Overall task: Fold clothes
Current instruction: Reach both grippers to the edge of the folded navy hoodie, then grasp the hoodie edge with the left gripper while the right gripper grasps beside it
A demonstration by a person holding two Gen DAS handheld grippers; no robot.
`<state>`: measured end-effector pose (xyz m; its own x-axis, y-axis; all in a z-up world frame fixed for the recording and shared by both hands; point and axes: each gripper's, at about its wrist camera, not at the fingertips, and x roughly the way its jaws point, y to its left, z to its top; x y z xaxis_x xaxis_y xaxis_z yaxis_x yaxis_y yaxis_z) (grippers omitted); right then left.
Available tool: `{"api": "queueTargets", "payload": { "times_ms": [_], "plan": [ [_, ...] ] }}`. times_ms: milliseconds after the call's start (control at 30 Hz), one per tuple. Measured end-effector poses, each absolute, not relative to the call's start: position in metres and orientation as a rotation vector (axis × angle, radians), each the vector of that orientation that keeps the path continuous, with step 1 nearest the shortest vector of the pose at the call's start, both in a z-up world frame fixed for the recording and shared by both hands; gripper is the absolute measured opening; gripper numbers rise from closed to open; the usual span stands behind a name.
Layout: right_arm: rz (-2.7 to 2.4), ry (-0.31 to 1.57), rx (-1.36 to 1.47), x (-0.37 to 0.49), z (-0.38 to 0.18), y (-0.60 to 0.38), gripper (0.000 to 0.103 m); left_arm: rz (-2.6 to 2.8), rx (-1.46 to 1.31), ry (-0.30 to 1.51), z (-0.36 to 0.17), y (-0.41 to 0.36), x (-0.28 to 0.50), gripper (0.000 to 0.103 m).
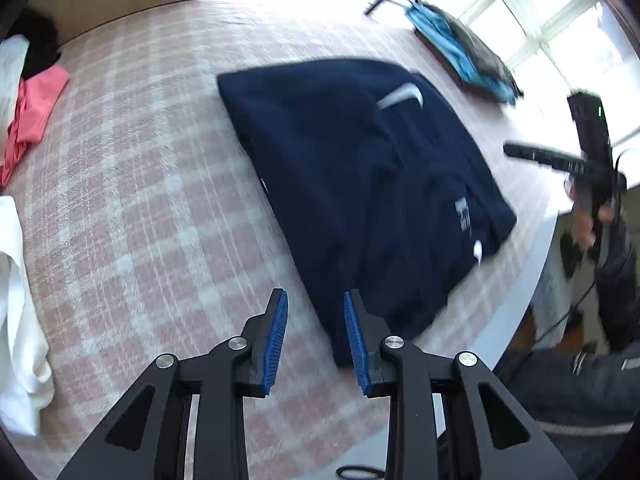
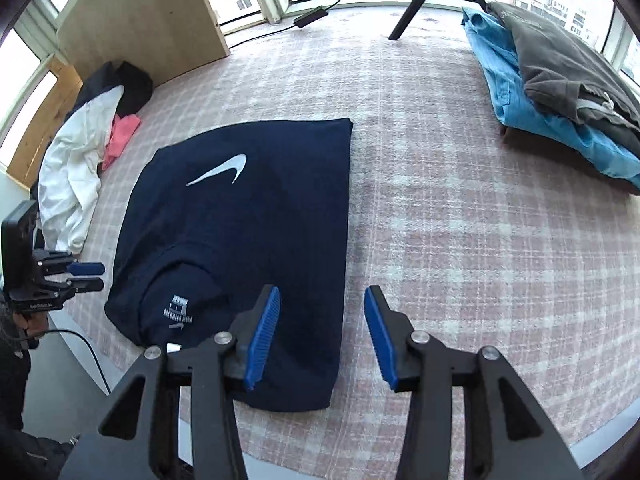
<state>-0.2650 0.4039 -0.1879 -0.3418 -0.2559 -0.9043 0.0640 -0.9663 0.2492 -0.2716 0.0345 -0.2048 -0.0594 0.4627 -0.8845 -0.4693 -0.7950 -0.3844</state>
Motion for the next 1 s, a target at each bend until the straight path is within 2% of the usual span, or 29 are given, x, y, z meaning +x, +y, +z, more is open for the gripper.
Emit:
{"api": "queueTargets", "payload": {
  "times_ms": [67, 100, 133, 200, 367, 600, 667, 733, 800, 1000],
  "plan": [
    [-2.447, -0.308, 1.641, -0.276, -0.193, 0.412, 0.044, 1.957, -1.606, -0.094, -0.204, 0.033, -0.287, 0.033],
    [-2.471, -0.319, 1.624, -0.281, -0.194, 0.415, 0.045, 1.956, -1.618, -0.118, -0.205, 0.035, -0.292, 0.039],
    [-2.489, -0.327, 1.610, -0.286, -0.196, 0.417, 0.049, 1.955, -1.630, -0.142, -0.206, 0.037, -0.296, 0.042],
    [-2.470, -0.321, 1.613, -0.292, -0.202, 0.415, 0.056, 1.953, -1.653, -0.183, -0.208, 0.043, -0.304, 0.043],
    [-2.406, -0.251, 1.670, -0.301, -0.217, 0.407, 0.056, 1.952, -1.676, -0.148, -0.211, 0.061, -0.306, 0.043],
    [-2.313, -0.297, 1.702, -0.314, -0.232, 0.398, 0.057, 1.971, -1.710, -0.192, -0.219, 0.065, -0.316, 0.044],
    [-2.304, -0.331, 1.690, -0.313, -0.235, 0.399, 0.061, 1.977, -1.708, -0.203, -0.217, 0.065, -0.316, 0.044],
    [-2.294, -0.336, 1.663, -0.311, -0.235, 0.397, 0.075, 1.983, -1.709, -0.193, -0.216, 0.063, -0.316, 0.046],
    [-2.290, -0.300, 1.632, -0.308, -0.237, 0.392, 0.083, 1.990, -1.735, -0.169, -0.221, 0.067, -0.318, 0.046],
    [-2.288, -0.078, 1.706, -0.310, -0.240, 0.367, 0.087, 2.002, -1.776, -0.103, -0.227, 0.078, -0.319, 0.046]
  ]
}}
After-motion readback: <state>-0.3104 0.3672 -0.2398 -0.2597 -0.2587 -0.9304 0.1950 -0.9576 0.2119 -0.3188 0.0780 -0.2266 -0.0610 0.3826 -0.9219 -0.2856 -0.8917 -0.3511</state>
